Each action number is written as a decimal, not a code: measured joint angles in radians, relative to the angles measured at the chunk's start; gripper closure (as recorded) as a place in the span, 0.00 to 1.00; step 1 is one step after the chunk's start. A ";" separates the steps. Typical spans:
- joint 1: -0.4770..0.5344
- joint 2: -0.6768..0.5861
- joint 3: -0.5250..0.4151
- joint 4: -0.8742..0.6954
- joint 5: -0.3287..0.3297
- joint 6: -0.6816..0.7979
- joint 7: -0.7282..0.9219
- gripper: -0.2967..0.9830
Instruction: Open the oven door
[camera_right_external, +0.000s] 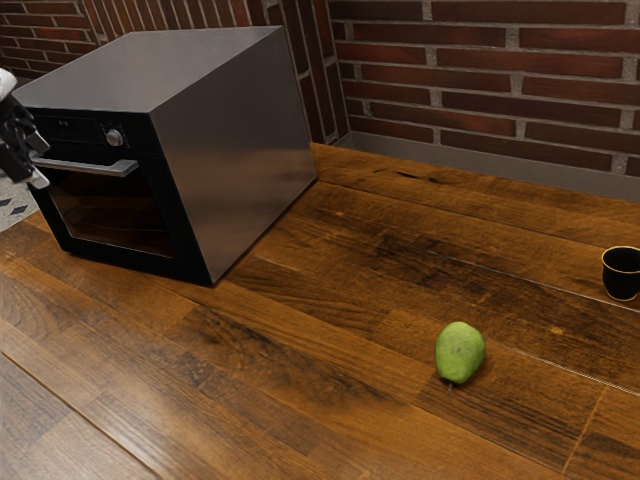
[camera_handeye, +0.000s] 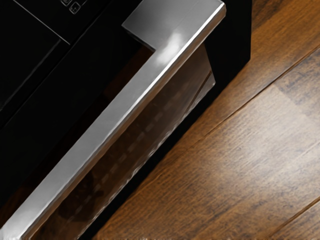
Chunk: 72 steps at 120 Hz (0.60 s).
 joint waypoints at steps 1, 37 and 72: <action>0.001 0.001 -0.001 0.001 -0.001 0.001 0.002 0.23; 0.002 0.009 -0.009 -0.024 -0.013 0.068 0.080 0.23; -0.007 0.010 -0.024 -0.088 -0.011 0.186 0.130 0.23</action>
